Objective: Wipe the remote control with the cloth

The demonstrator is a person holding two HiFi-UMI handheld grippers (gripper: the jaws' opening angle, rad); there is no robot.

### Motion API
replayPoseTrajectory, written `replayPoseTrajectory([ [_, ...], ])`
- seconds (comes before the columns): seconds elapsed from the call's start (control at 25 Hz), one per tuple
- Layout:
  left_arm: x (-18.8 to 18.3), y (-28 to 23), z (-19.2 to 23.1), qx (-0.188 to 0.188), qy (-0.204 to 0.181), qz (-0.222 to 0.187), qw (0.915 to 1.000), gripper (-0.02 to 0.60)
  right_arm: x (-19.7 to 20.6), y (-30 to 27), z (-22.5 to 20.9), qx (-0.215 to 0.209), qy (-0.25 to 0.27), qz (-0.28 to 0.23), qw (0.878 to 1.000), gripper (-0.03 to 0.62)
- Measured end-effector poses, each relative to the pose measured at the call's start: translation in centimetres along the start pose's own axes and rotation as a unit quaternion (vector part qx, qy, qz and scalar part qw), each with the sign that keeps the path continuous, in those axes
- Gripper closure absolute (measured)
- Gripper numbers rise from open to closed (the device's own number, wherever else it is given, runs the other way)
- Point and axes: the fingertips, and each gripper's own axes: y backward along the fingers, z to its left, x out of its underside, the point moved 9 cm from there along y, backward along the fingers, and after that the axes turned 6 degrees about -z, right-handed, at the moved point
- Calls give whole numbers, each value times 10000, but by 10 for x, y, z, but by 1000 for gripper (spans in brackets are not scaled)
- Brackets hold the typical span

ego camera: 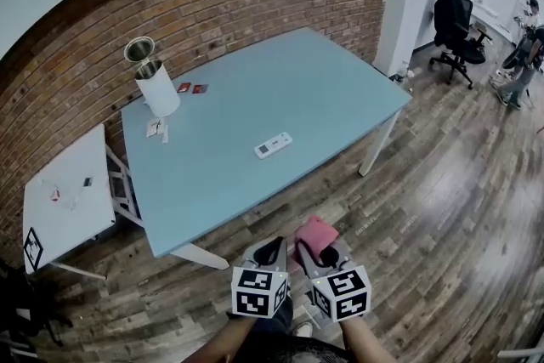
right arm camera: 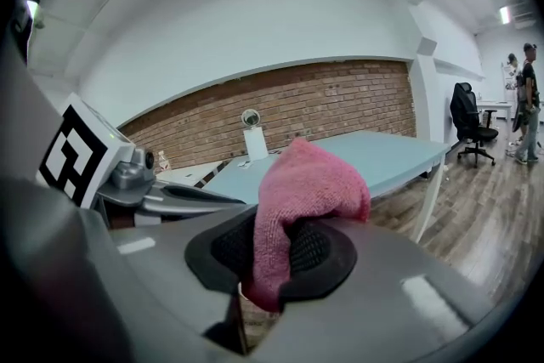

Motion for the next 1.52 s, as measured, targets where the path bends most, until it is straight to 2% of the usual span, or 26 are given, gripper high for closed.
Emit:
replayPoseTrajectory([
  [0.44, -36, -98, 63, 79, -130, 216, 9997, 583, -29, -95, -50, -12, -29, 353, 9994, 531],
  [0.64, -45, -138, 86, 21, -629, 383, 9973, 583, -41, -127, -71, 85, -37, 549, 9984, 531],
  [0.76, -49, -155, 101, 11, -776, 498, 9957, 581, -50, -144, -80, 144, 6, 620, 9980, 531],
  [0.96, -61, -178, 121, 103, -1261, 661, 9898, 580, -64, -170, -88, 115, 177, 732, 9971, 531],
  [1.04, -66, -185, 129, 166, -1363, 742, 9877, 532, -68, -178, -89, 98, 213, 739, 9970, 531],
  [1.16, -74, -197, 138, 223, -1530, 827, 9845, 529, -73, -187, -93, 76, 250, 731, 9970, 531],
  [1.24, -78, -206, 143, 276, -1684, 917, 9811, 488, -73, -192, -98, 63, 226, 732, 9970, 531],
  [1.36, -84, -220, 150, 327, -1863, 971, 9771, 458, -74, -202, -108, 33, 147, 714, 9973, 531],
  [1.52, -88, -244, 156, 601, -1972, 1183, 9713, 400, -75, -218, -122, -130, 125, 721, 9972, 531],
])
